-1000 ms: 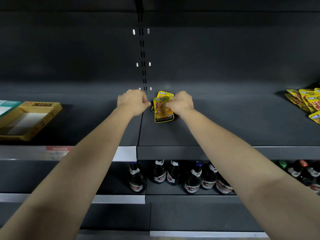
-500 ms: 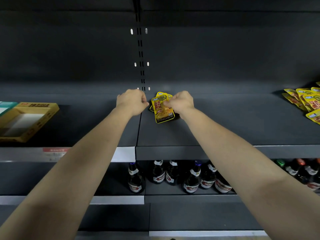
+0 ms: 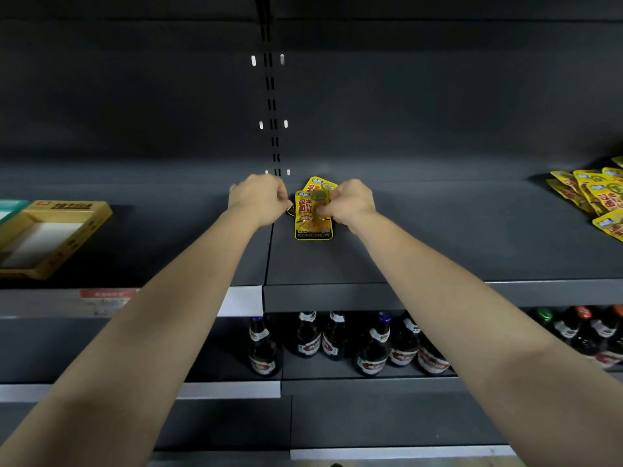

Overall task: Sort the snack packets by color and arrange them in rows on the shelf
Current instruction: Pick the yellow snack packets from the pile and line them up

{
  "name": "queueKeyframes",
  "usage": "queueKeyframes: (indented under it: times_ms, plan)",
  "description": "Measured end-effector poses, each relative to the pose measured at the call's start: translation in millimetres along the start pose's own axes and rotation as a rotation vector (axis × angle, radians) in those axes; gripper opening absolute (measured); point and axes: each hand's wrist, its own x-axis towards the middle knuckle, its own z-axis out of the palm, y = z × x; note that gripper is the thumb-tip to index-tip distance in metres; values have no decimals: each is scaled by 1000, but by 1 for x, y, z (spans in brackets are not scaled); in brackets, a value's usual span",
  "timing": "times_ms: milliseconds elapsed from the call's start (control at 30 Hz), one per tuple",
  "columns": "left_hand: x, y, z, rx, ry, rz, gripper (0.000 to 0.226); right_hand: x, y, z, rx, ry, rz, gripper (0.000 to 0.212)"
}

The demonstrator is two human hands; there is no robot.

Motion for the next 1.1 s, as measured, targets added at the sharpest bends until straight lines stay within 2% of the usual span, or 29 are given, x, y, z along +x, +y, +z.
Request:
queueKeyframes:
  times_ms: [100,233,467,600,800,967,1100]
  plan:
    - [0,1,1,3,-3,19,15,1,0,-4,-38,-11,-4,44]
    - [3,2,3,-13,-4,39,19,8,4,-10,-27,63,-40,26]
    - [8,8,14,85,-79,163,63,24,9,-12,-169,88,-169,14]
    - [11,6,18,142,-134,188,73,33,10,-9,-126,84,-177,12]
    - [13,0,20,141,-154,218,74,45,6,-7,-33,51,-143,10]
    - [14,0,20,159,-178,230,68,54,1,1,-7,61,-123,18]
    - [14,1,19,171,-176,240,68,58,-4,1,62,31,-100,8]
